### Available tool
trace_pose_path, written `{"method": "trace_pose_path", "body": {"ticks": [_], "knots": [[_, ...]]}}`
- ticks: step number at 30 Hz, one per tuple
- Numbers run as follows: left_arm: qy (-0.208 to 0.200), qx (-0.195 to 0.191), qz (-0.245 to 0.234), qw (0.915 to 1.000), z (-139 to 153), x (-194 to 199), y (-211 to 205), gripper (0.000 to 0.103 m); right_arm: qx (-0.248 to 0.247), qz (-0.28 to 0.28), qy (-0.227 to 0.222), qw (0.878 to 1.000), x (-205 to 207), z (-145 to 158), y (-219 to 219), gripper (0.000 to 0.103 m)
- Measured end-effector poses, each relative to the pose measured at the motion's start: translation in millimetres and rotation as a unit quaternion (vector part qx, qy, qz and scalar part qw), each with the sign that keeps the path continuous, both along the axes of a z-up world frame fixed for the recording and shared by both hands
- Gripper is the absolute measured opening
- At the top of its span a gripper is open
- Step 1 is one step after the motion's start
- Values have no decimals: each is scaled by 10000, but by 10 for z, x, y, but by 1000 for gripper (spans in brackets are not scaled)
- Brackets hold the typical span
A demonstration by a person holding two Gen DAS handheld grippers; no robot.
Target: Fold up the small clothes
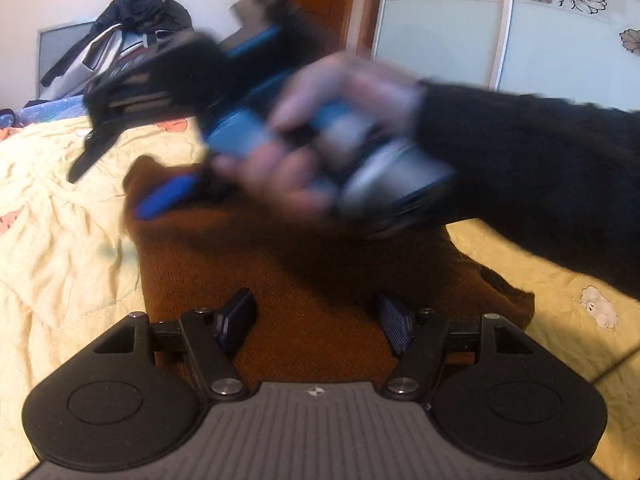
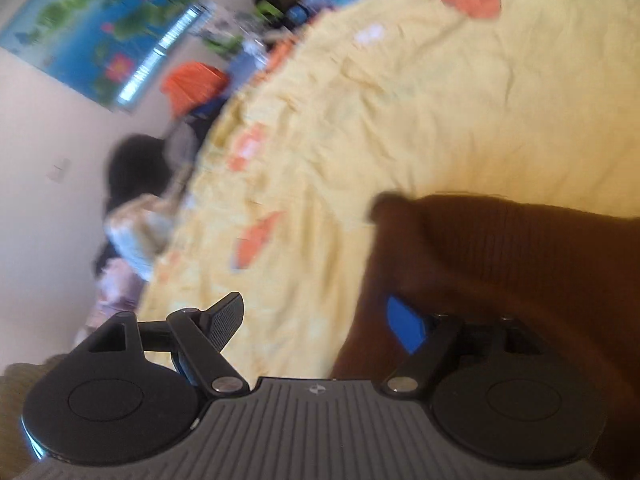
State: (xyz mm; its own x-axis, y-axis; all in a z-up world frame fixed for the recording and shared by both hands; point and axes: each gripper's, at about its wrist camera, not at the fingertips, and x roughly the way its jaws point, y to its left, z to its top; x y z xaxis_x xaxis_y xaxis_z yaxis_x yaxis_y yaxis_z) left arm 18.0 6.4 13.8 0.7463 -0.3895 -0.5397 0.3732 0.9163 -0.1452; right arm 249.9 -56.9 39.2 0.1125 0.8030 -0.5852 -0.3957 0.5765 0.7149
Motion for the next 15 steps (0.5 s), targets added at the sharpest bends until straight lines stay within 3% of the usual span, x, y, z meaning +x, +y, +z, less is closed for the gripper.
{"method": "trace_pose_path", "body": {"ticks": [1,5,6,8,10,13,15], "knots": [[-17,-25,5,10000,-6,3,12,67,119,-40,-95,9999,39,-60,45,63],[-52,-114,8,9999,-24,-6,1,67,279,-563,-321,9975,255,-122,52,52],[-53,-138,-2,9999,-10,-24,-31,67,366,-716,-344,9962,271,-150,6,45],[-55,-211,-17,9998,-1,-40,4,67,455,-961,-170,9942,350,-177,-106,43],[-50,-327,-23,9995,-23,-33,43,67,474,-1145,-53,9923,275,-53,-238,58],[-17,-525,-29,9986,-43,-18,110,68,595,-1016,-585,9913,-67,267,-504,83],[-12,-573,-34,9984,-30,-29,133,68,605,-847,-818,9912,-309,429,-725,85]]}}
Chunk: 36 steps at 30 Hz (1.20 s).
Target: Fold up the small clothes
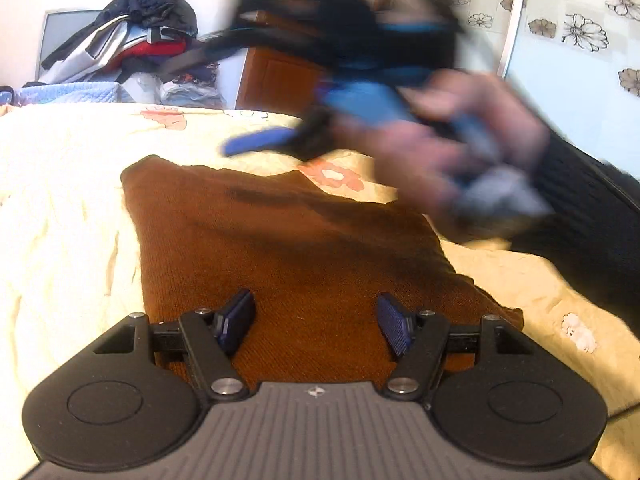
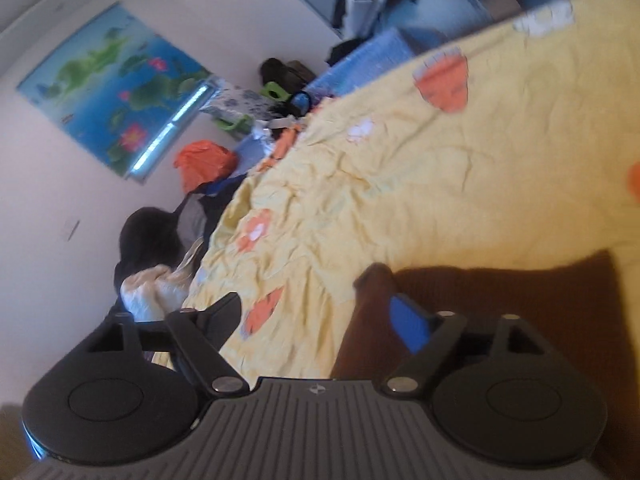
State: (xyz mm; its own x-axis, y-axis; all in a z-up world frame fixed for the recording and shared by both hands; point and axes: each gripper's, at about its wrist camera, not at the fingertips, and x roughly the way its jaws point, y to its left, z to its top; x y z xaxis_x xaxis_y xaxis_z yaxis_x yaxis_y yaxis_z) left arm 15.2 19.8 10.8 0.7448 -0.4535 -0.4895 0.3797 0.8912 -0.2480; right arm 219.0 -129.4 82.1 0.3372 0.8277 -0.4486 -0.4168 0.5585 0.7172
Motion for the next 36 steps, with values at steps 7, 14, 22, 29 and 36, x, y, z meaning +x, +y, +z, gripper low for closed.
{"method": "trace_pose_path", "body": {"ticks": [7,14,22,29,36], "knots": [[-43,136,-4,9999,-4,-26,-6,68,-186,-378,569,9975,-306,-528,-750,45],[-44,127,29,9999,39,-40,-31,69,250,-1358,293,9900,-703,-178,-1482,82],[-75,231,37,9997,27,-50,-80,70,-783,-764,415,9931,-715,-485,-1134,36],[-80,194,26,9998,28,-53,-94,71,-872,-636,-42,9942,-835,-296,-1282,19],[-97,148,28,9998,37,-55,-63,71,-457,-1002,364,9933,-829,-622,-1444,26]]}}
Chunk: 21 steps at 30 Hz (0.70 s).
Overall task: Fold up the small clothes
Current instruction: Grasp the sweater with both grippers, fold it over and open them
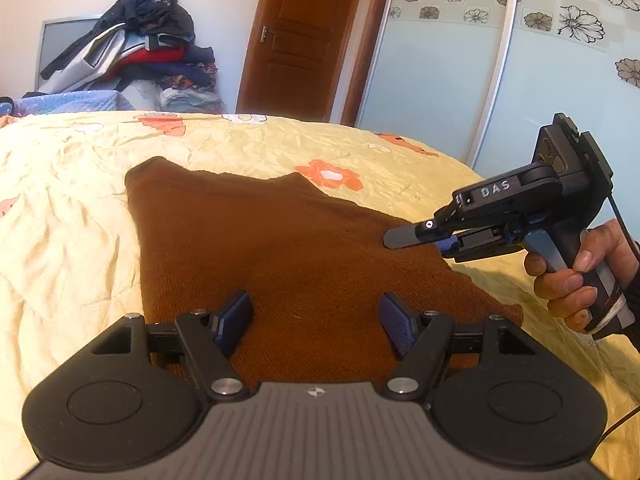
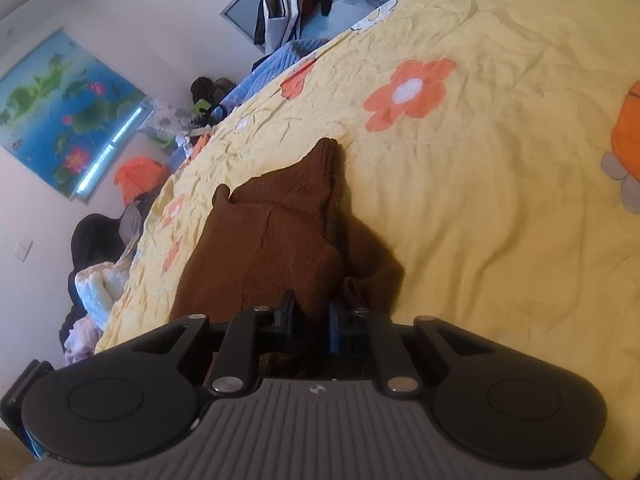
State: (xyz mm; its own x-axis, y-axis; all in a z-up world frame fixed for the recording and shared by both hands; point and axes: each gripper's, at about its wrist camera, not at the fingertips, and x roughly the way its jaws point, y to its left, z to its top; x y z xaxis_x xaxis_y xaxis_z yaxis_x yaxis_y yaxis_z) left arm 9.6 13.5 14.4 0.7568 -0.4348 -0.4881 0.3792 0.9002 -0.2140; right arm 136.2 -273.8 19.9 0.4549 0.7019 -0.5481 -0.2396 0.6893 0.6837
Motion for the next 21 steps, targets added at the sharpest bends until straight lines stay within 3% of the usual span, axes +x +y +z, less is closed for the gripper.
{"method": "trace_pose_path", "body": {"ticks": [3,4,5,6,7,11,14,15,16,17,18,21], "knots": [[5,-118,92,9999,112,-120,132,72,103,-223,105,9996,-83,119,-34,45],[3,-218,125,9997,168,-180,220,78,101,-292,28,9995,-160,208,-58,59],[-20,-335,208,9992,218,-243,329,84,109,-299,-155,9994,-270,314,-84,65],[-22,-428,318,9986,249,-289,434,97,157,-247,-352,9990,-391,409,-109,72],[72,-496,439,9978,247,-308,528,102,231,-162,-477,9985,-505,487,-131,73],[1140,-998,612,9866,73,-151,746,101,490,143,-388,9979,-768,544,-120,73],[1572,-1423,542,9758,-22,-35,727,100,235,478,-160,9985,-782,411,120,67],[1592,-1446,499,9753,-26,-26,695,93,15,604,-104,9981,-769,354,230,54],[1670,-1424,426,9747,-23,-5,661,69,-183,758,-25,9969,-756,276,341,29],[1754,-1291,440,9750,-18,4,640,55,-357,919,38,9951,-746,206,435,23],[1781,-1051,513,9770,4,15,617,47,-508,1006,12,9936,-763,184,492,22],[1472,-509,417,9869,84,-99,628,47,-507,1125,-463,9913,-919,395,465,19]]}}
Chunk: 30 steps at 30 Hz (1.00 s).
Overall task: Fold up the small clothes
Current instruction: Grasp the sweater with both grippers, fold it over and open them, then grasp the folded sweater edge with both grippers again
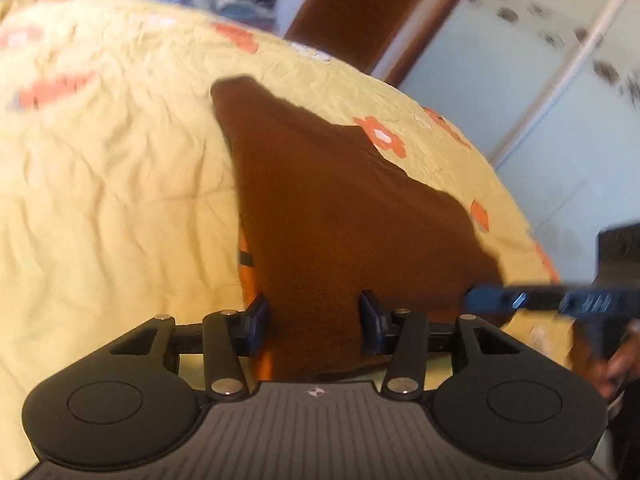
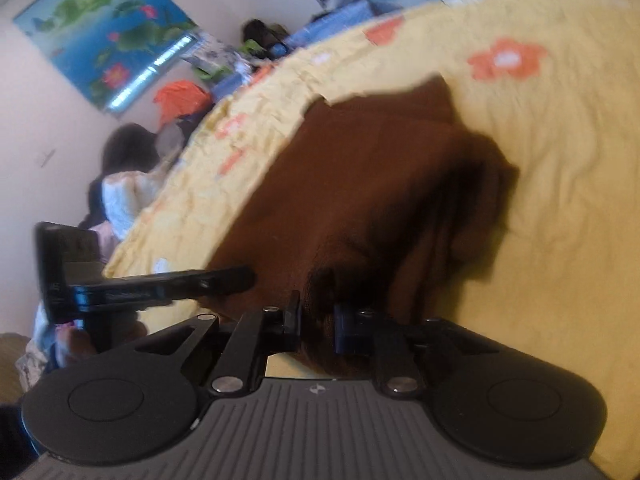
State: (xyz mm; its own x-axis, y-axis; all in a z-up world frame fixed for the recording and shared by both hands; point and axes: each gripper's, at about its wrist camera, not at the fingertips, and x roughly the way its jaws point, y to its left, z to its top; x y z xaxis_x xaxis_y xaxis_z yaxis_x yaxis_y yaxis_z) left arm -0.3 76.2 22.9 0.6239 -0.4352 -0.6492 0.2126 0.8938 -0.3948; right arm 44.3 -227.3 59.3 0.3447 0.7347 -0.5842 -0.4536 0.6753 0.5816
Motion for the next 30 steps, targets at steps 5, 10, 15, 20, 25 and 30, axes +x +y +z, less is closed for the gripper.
{"method": "trace_pose_path", "body": {"ticks": [5,10,15,20,25,30], "knots": [[-1165,1598,-347,9796,164,-519,-186,67,125,-275,372,9989,11,-260,-192,19],[-1295,2231,-451,9651,76,-674,-301,76,1025,-535,617,9914,-43,-223,-349,57],[-974,1866,-218,9774,19,-482,-268,61,651,-428,560,9954,41,-177,-192,55],[-1003,1711,-43,9801,32,-436,-315,11,364,-347,570,9971,70,-224,-105,18],[-837,1608,182,9833,-101,-470,-183,7,29,-309,385,9988,-8,-213,-183,6],[-1035,1566,-238,9819,48,-593,-227,12,556,-376,612,9959,-10,-297,-297,32]]}}
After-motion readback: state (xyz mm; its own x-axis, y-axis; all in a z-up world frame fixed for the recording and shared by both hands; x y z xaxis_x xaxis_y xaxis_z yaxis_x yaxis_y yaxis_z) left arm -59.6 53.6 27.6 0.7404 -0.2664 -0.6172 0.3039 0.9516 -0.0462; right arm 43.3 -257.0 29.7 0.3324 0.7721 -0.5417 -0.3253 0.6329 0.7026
